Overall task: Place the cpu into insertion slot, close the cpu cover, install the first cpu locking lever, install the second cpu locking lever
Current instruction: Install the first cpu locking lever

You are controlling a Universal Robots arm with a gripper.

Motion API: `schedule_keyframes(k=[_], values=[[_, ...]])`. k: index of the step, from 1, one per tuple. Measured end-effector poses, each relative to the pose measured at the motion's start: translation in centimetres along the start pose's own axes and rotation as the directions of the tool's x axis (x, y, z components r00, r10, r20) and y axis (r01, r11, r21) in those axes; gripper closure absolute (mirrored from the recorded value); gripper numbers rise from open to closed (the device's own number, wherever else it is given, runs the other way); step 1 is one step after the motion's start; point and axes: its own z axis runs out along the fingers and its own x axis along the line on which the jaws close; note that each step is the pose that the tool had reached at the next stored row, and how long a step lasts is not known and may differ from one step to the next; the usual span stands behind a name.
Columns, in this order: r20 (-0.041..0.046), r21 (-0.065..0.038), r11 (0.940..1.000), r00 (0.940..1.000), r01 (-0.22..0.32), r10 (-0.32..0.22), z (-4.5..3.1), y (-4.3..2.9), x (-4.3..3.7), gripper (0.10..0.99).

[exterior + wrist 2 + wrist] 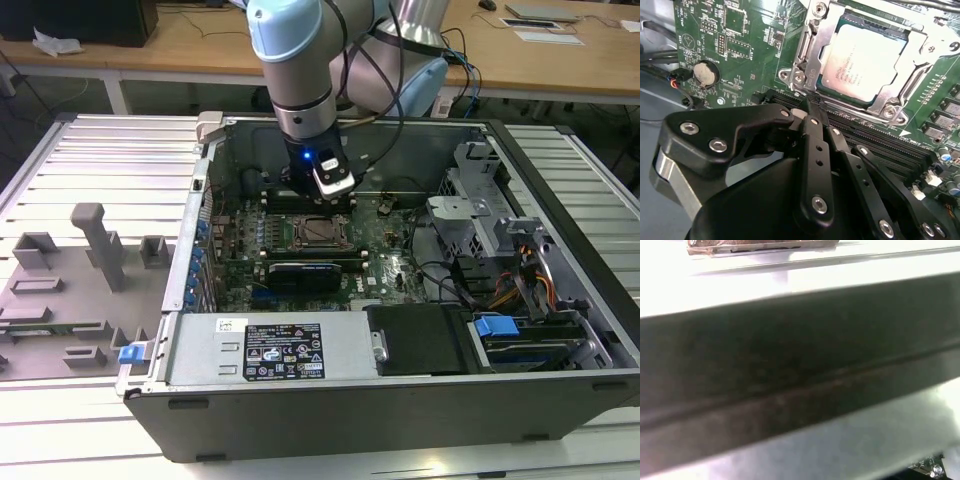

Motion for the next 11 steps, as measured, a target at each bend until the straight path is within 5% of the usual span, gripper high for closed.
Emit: schedule_keyframes(k=[6, 11], values=[[-0.0007, -0.003, 1.0, 1.0, -0.001, 0.001, -0.13, 0.04, -0.07, 0.98], [0.0, 0.0, 1.0, 1.0, 0.0, 0.0, -1.19, 0.22, -0.31, 0.98]])
